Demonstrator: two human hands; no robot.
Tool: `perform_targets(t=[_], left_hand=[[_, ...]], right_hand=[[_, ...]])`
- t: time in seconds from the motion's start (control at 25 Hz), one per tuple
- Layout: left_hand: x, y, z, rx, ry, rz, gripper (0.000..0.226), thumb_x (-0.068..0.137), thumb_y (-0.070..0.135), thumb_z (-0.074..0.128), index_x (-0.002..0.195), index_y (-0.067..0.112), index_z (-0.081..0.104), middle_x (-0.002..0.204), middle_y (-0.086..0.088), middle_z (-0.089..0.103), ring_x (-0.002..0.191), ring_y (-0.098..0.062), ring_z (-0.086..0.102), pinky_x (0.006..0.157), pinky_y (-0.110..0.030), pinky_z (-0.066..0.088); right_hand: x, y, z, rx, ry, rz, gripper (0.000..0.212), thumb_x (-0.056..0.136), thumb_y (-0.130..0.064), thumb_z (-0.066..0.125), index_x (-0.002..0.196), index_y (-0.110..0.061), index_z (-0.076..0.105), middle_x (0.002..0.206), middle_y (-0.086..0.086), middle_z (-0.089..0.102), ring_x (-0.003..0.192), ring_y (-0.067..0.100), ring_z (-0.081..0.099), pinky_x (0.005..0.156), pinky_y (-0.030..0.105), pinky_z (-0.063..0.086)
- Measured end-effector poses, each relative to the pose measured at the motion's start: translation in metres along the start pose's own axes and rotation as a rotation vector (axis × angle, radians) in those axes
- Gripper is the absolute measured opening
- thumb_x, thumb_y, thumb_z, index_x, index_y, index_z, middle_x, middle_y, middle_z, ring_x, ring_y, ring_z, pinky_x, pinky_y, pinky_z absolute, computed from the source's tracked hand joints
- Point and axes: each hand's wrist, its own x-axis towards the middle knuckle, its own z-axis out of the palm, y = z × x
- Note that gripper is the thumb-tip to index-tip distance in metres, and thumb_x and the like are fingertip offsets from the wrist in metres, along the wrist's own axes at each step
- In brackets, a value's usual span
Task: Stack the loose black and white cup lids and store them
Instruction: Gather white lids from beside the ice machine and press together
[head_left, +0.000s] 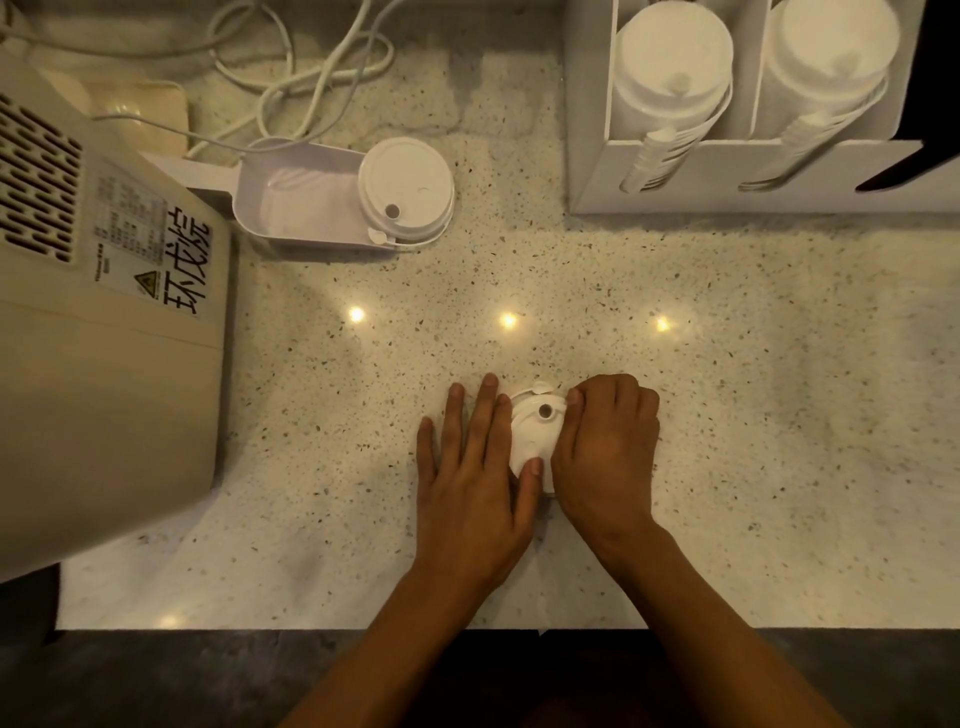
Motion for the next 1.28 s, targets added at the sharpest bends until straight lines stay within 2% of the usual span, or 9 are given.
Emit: perform_targets(t=[0.28,0.44,0.64,0.76,0.84,0.92,1.0,1.12,1.28], left_hand=[[0.001,0.003,-0.005,0.022,-0.092,-0.016,0.07,0.102,0.052,0.02,0.16,0.014,0.016,0.17,-0.001,0.0,0.156,-0.023,-0.008,0.125,-0.052,0.001],[0.004,0.001,-0.018,0.02,-0.12,-0.037,0.071,0.099,0.06,0.023,0.159,0.022,0.02,0.169,0.006,-0.001,0.156,-0.018,-0.008,0.125,-0.046,-0.002],[0.021,-0.002,-0.049,-0.109,-0.095,-0.059,0.074,0.094,0.069,0.031,0.153,0.025,0.034,0.163,0.002,0.033,0.151,-0.02,0.027,0.119,-0.035,0.012],[0.059,-0.023,-0.084,-0.143,0.078,-0.144,0.068,0.095,0.062,0.044,0.149,0.02,0.043,0.153,-0.002,0.049,0.141,-0.021,0.043,0.114,-0.03,0.022],[0.091,-0.041,-0.108,-0.141,0.219,-0.202,0.065,0.094,0.055,0.058,0.145,0.015,0.047,0.148,-0.007,0.054,0.137,-0.026,0.047,0.112,-0.034,0.028],[0.12,-0.054,-0.123,-0.106,0.274,-0.239,0.071,0.09,0.051,0.066,0.144,0.009,0.047,0.147,-0.014,0.052,0.137,-0.031,0.046,0.114,-0.043,0.035],[0.141,-0.061,-0.129,-0.085,0.243,-0.288,0.078,0.088,0.051,0.068,0.146,0.006,0.043,0.151,-0.018,0.047,0.141,-0.035,0.04,0.115,-0.05,0.036],[0.161,-0.068,-0.126,-0.099,0.224,-0.281,0.08,0.086,0.048,0.072,0.146,0.002,0.044,0.151,-0.022,0.045,0.141,-0.038,0.038,0.116,-0.052,0.034],[0.171,-0.068,-0.113,-0.158,0.2,-0.264,0.079,0.086,0.039,0.075,0.148,0.001,0.042,0.154,-0.022,0.042,0.146,-0.039,0.032,0.115,-0.055,0.035]], right_hand=[[-0.001,0.002,-0.001,-0.01,-0.066,-0.011,0.028,0.101,-0.021,0.034,0.095,-0.006,0.058,0.097,0.014,0.059,0.088,0.029,0.049,0.072,0.041,0.041],[0.005,0.002,-0.006,0.048,-0.133,0.029,0.024,0.103,-0.022,0.039,0.095,-0.012,0.059,0.096,0.01,0.061,0.089,0.026,0.049,0.074,0.038,0.042],[0.03,-0.016,-0.014,0.285,-0.187,0.151,0.007,0.102,-0.025,0.049,0.098,-0.03,0.052,0.096,-0.004,0.058,0.095,0.017,0.049,0.075,0.02,0.038],[0.065,-0.047,-0.009,0.391,-0.243,0.136,0.019,0.101,-0.029,0.05,0.117,-0.024,0.059,0.113,-0.002,0.064,0.108,0.018,0.056,0.091,0.03,0.049],[0.091,-0.072,-0.004,0.431,-0.276,0.103,0.029,0.1,-0.027,0.053,0.128,-0.022,0.057,0.127,-0.001,0.062,0.119,0.019,0.054,0.102,0.034,0.047],[0.113,-0.092,0.002,0.456,-0.289,0.07,0.035,0.099,-0.026,0.054,0.134,-0.026,0.053,0.137,-0.004,0.057,0.128,0.016,0.047,0.104,0.026,0.036],[0.134,-0.109,0.009,0.468,-0.296,0.041,0.039,0.098,-0.025,0.053,0.137,-0.028,0.05,0.142,-0.005,0.054,0.132,0.015,0.042,0.102,0.023,0.029],[0.158,-0.126,0.023,0.49,-0.294,-0.007,0.043,0.096,-0.021,0.053,0.139,-0.025,0.049,0.143,-0.003,0.054,0.132,0.019,0.043,0.103,0.023,0.033],[0.165,-0.133,0.038,0.534,-0.31,0.057,0.051,0.095,-0.019,0.053,0.144,-0.024,0.044,0.141,-0.001,0.053,0.13,0.016,0.04,0.095,0.014,0.025]])
